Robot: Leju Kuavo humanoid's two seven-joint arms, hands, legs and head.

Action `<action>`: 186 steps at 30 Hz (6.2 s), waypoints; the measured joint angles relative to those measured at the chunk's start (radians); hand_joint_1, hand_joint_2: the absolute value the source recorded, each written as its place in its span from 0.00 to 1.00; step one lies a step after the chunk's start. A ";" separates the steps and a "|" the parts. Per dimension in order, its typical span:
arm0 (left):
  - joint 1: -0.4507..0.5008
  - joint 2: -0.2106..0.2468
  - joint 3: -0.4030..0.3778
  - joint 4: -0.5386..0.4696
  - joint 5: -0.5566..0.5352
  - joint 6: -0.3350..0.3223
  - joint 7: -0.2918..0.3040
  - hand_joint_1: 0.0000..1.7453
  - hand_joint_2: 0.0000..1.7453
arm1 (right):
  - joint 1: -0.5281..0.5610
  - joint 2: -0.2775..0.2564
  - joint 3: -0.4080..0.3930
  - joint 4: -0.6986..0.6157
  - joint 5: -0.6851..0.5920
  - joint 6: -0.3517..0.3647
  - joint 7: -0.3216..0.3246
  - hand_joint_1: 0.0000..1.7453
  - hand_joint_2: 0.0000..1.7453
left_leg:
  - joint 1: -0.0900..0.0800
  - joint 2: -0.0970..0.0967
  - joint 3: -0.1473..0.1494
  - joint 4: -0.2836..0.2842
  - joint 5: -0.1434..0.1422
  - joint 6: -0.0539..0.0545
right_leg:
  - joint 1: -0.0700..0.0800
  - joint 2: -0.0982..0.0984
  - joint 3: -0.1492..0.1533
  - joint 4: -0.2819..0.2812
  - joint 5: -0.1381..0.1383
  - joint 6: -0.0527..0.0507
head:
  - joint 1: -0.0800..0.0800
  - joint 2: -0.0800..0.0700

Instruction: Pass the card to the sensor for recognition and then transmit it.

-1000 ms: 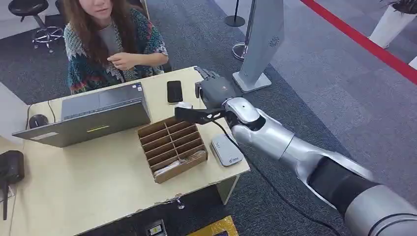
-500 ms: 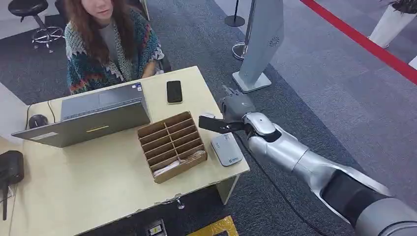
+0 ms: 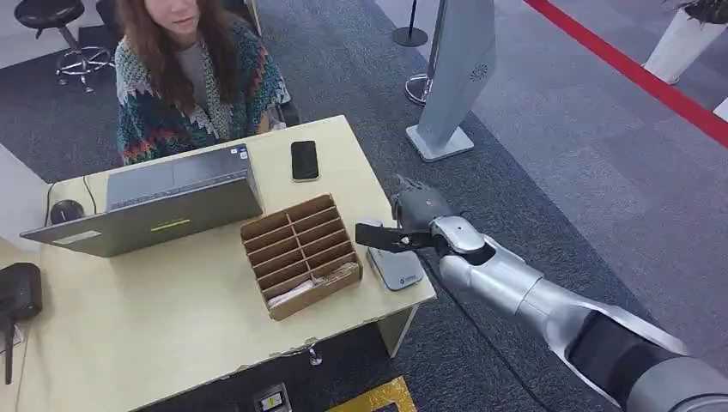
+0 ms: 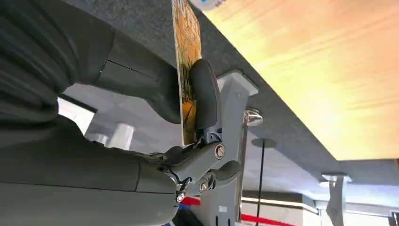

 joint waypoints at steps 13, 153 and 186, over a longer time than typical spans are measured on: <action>0.000 0.000 0.000 0.000 0.006 -0.001 0.001 0.00 0.00 | 0.051 0.017 -0.001 0.031 -0.040 -0.040 -0.015 1.00 1.00 | 0.000 0.000 0.001 0.000 0.000 0.000 | 0.000 0.000 0.001 0.000 0.000 0.000 | 0.000 0.000; 0.002 -0.001 0.050 0.015 -0.132 -0.019 0.032 0.00 0.00 | 0.316 0.167 -0.174 -0.462 0.133 0.137 -0.060 0.00 1.00 | 0.001 0.008 -0.003 0.001 -0.001 -0.001 | 0.001 0.007 -0.005 0.002 0.001 0.000 | 0.000 0.000; -0.004 0.000 0.050 0.015 -0.113 -0.015 0.030 0.00 0.00 | 0.191 0.266 0.007 -0.259 0.239 0.066 -0.037 0.00 1.00 | 0.001 0.008 -0.003 0.001 -0.001 -0.001 | 0.001 0.007 -0.005 0.003 0.001 0.000 | 0.000 0.000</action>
